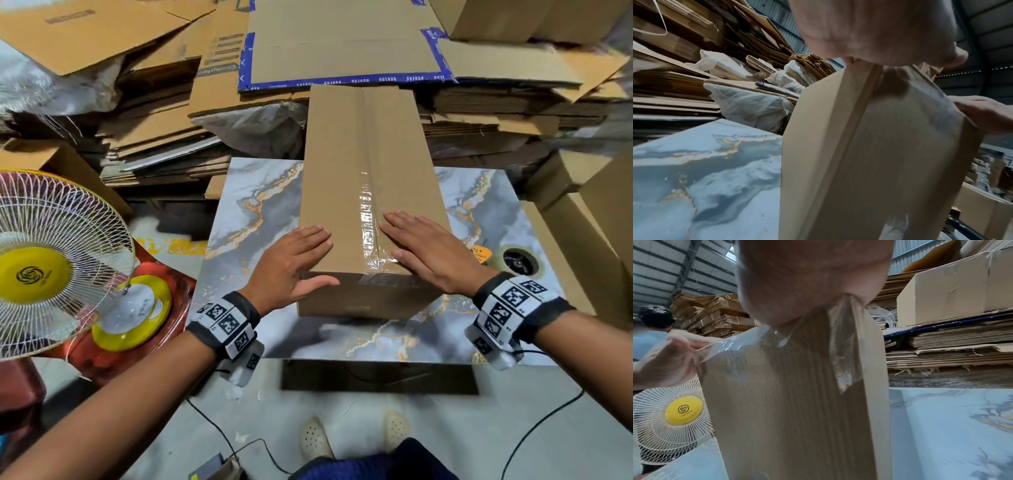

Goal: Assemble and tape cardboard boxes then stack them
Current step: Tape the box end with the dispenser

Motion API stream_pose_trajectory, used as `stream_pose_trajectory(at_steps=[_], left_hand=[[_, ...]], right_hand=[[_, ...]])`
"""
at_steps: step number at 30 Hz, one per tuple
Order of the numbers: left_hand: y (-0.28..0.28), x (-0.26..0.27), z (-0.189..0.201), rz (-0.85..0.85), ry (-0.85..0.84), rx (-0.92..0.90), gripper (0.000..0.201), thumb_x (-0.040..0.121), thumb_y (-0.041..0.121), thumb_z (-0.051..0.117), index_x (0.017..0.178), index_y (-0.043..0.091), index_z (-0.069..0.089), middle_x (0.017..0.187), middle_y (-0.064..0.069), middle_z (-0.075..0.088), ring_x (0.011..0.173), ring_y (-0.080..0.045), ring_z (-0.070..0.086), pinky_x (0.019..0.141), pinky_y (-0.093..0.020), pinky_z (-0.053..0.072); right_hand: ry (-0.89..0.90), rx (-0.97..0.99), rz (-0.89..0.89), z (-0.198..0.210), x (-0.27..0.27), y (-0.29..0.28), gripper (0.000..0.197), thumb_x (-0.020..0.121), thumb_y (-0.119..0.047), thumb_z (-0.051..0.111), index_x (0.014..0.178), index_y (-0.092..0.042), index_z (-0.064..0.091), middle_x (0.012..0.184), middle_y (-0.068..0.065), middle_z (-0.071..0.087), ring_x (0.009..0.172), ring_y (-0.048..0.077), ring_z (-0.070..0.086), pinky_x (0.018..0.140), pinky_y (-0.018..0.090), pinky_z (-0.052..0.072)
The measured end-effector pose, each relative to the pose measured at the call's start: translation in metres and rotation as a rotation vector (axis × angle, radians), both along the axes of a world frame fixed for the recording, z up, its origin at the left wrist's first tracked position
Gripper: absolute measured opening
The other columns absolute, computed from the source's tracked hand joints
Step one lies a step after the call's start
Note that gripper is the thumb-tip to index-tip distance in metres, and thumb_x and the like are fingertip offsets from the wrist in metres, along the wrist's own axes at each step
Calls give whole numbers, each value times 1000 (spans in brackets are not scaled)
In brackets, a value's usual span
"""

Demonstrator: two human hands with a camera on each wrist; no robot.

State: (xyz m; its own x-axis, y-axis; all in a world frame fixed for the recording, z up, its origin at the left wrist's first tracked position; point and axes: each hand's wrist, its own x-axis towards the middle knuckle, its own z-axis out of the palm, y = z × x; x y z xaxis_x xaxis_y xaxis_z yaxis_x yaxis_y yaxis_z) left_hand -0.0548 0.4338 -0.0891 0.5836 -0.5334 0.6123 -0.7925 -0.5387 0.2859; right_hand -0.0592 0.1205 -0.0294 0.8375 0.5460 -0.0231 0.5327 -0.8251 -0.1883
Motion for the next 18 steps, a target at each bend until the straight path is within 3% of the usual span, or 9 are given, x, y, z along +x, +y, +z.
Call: stream_pose_trajectory(at_steps=[4, 6, 9, 12, 15, 18], left_hand=[[-4, 9, -9, -11, -137, 24, 57, 91, 52, 70, 124, 5, 65, 126, -16, 69, 117, -36, 65, 96, -48, 53], [-4, 11, -12, -15, -160, 23, 60, 88, 52, 73, 126, 9, 60, 126, -15, 69, 115, -36, 65, 96, -45, 52], [-4, 9, -10, -13, -139, 38, 67, 82, 55, 78, 124, 4, 66, 128, -16, 68, 117, -36, 63, 97, -45, 51], [0, 5, -5, -25, -69, 75, 68, 91, 58, 65, 127, 0, 67, 135, -17, 63, 126, -36, 58, 106, -43, 45], [6, 7, -5, -46, -42, 124, 56, 104, 47, 48, 134, 2, 63, 142, -16, 58, 133, -36, 53, 110, -42, 39], [8, 13, -5, -75, -62, 176, 55, 102, 47, 55, 134, 3, 63, 142, -16, 58, 131, -37, 54, 109, -44, 43]], right_hand=[[3, -10, -6, 0, 1, 1, 81, 99, -68, 1, 159, -22, 31, 167, -2, 19, 155, 12, 13, 126, 41, 15], [3, -11, -8, 0, 1, 1, 81, 99, -68, 1, 159, -22, 31, 167, -2, 20, 155, 12, 13, 126, 39, 14], [-7, -14, -8, -1, 1, 1, 77, 101, -65, 6, 158, -21, 32, 167, -2, 20, 155, 12, 13, 126, 39, 14], [-9, -16, -10, -3, 1, 0, 75, 101, -64, 8, 158, -22, 31, 167, -3, 20, 155, 11, 12, 126, 40, 14], [-9, -23, -10, -3, 1, 0, 74, 102, -64, 8, 159, -23, 29, 168, -4, 17, 155, 10, 10, 126, 39, 14], [-7, -33, -12, -3, 2, 1, 75, 101, -65, 8, 159, -22, 30, 168, -3, 17, 155, 11, 11, 126, 40, 14]])
